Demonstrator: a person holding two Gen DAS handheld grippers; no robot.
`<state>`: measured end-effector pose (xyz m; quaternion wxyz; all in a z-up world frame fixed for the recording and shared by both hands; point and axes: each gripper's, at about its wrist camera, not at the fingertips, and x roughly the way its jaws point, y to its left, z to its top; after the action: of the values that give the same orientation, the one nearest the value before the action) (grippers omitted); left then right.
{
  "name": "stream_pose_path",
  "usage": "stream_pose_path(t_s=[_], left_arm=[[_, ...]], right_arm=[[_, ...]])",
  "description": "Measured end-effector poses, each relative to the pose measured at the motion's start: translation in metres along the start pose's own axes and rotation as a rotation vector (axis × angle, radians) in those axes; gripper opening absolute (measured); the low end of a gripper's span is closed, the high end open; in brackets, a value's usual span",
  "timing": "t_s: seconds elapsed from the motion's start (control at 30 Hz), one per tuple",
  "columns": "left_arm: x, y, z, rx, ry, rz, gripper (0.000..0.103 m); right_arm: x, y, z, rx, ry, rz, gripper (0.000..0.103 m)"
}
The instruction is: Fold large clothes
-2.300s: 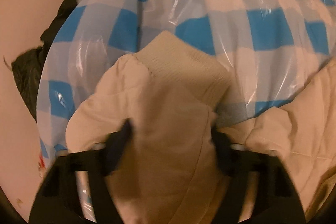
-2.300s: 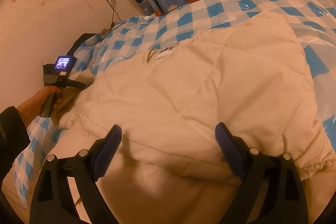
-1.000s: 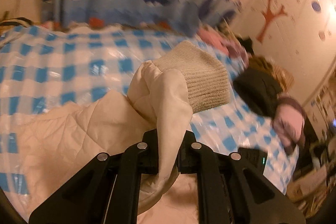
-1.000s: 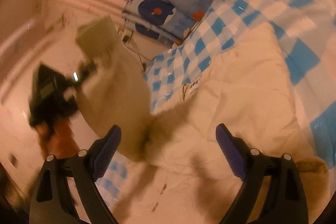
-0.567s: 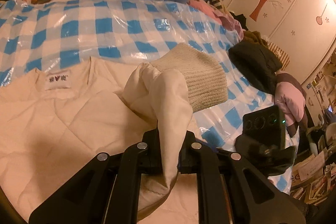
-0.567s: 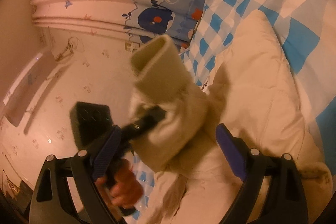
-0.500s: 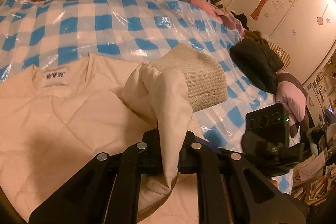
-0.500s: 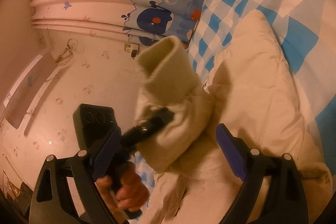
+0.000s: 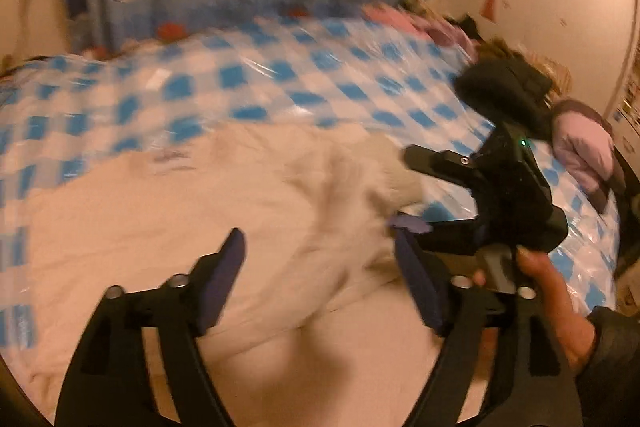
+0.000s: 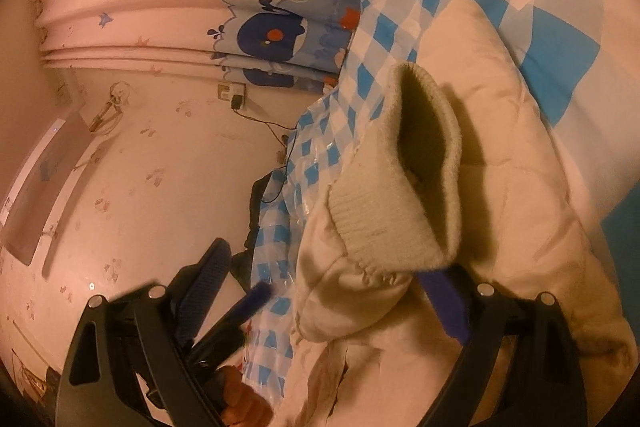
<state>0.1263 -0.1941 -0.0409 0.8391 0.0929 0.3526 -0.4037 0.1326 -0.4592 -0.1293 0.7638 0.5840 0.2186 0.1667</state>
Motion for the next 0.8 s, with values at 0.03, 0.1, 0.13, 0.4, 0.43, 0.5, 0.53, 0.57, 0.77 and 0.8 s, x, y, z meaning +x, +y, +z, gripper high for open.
stream_pose_path(t_s=[0.03,0.1,0.13,0.4,0.43,0.5,0.53,0.57,0.77,0.8], left_arm=[[-0.010,0.013,-0.003,-0.018,-0.016,0.027,0.081],[-0.023,0.045,-0.008,-0.070,-0.027,0.085,0.081],[-0.028,0.062,-0.011,-0.109,-0.024,0.112,0.081],[-0.056,0.153,-0.039,-0.366,-0.116,0.212,0.081],[-0.057,0.156,-0.041,-0.377,-0.128,0.214,0.081],[-0.049,0.161,-0.044,-0.399,-0.127,0.213,0.081],[-0.043,0.162,-0.045,-0.403,-0.113,0.218,0.081],[-0.035,0.163,-0.047,-0.408,-0.094,0.225,0.081],[0.022,0.159,-0.063,-0.340,0.124,0.277,0.082],[0.020,0.155,-0.061,-0.323,0.130,0.285,0.082]], right_arm=[[0.002,-0.002,0.002,0.010,-0.005,-0.013,0.088],[0.007,-0.004,0.004,0.030,-0.008,-0.038,0.087],[0.009,-0.004,0.005,0.025,-0.013,-0.065,0.083],[0.002,0.062,0.005,-0.286,-0.078,-0.165,0.024],[-0.002,0.078,0.004,-0.348,-0.094,-0.169,0.024],[-0.007,0.098,0.004,-0.432,-0.114,-0.205,0.024],[-0.007,0.096,0.005,-0.438,-0.112,-0.230,0.024],[-0.007,0.082,0.008,-0.414,-0.103,-0.283,0.024],[-0.002,-0.011,0.012,-0.168,0.022,-0.451,0.032],[-0.007,-0.006,0.012,-0.171,0.000,-0.472,0.038]])
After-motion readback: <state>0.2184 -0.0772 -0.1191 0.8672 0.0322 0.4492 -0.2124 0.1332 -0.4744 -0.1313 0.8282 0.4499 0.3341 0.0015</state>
